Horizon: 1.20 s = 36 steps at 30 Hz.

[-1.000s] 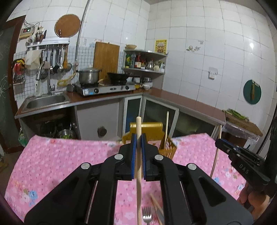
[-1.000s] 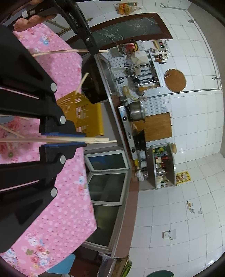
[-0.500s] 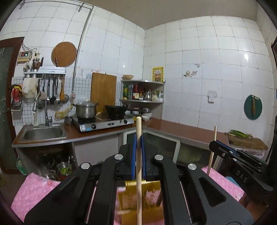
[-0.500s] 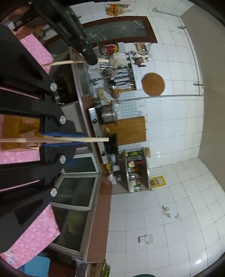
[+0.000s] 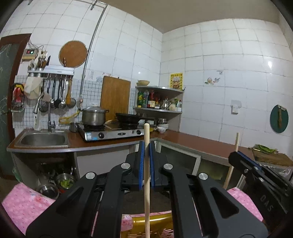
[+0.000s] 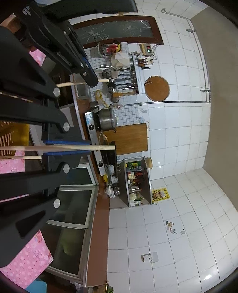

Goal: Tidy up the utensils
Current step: 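Open both tools over the caddy to drop the chopsticks in, then lower the left tool to the green-handled fork while the right tool reaches a metal rod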

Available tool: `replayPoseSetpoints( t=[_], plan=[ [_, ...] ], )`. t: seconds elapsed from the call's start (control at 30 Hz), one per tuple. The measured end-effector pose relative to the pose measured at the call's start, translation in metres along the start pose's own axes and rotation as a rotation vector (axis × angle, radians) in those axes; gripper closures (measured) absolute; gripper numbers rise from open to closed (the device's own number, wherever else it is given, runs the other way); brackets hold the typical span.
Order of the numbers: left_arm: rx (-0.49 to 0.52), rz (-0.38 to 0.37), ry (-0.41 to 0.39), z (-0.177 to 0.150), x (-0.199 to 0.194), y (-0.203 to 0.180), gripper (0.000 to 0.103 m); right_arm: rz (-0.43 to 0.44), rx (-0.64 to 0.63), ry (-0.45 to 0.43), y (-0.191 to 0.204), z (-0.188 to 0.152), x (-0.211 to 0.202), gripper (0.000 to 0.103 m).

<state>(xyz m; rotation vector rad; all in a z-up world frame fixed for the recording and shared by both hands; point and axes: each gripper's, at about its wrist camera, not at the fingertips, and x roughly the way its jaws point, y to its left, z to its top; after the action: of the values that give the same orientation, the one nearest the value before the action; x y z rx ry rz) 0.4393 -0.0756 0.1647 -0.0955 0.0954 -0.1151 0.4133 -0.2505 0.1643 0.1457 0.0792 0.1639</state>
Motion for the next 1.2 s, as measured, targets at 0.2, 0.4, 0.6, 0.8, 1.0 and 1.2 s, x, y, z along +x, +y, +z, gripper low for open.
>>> replayPoseSetpoints(
  t=[0.2, 0.4, 0.6, 0.8, 1.0, 1.2],
  plan=[
    [-0.002, -0.005, 0.056, -0.031, 0.016, 0.006, 0.098, -0.007, -0.02, 0.039, -0.004, -0.032, 0.019, 0.097],
    [0.026, 0.002, 0.103, -0.052, 0.01, 0.011, 0.098, 0.005, -0.027, 0.102, -0.007, -0.063, 0.021, 0.097],
    [0.03, 0.012, 0.179, -0.074, 0.004, 0.015, 0.098, 0.009, -0.038, 0.175, -0.007, -0.089, 0.012, 0.097],
    [0.018, 0.028, 0.223, -0.074, -0.013, 0.02, 0.075, 0.001, -0.053, 0.222, -0.008, -0.098, 0.0, 0.096],
    [0.015, 0.064, 0.22, -0.056, -0.056, 0.029, 0.038, -0.01, -0.05, 0.25, -0.012, -0.082, -0.024, 0.053],
    [-0.007, 0.057, 0.303, -0.057, -0.095, 0.041, 0.02, -0.043, -0.061, 0.297, -0.017, -0.076, -0.059, 0.053]
  ],
)
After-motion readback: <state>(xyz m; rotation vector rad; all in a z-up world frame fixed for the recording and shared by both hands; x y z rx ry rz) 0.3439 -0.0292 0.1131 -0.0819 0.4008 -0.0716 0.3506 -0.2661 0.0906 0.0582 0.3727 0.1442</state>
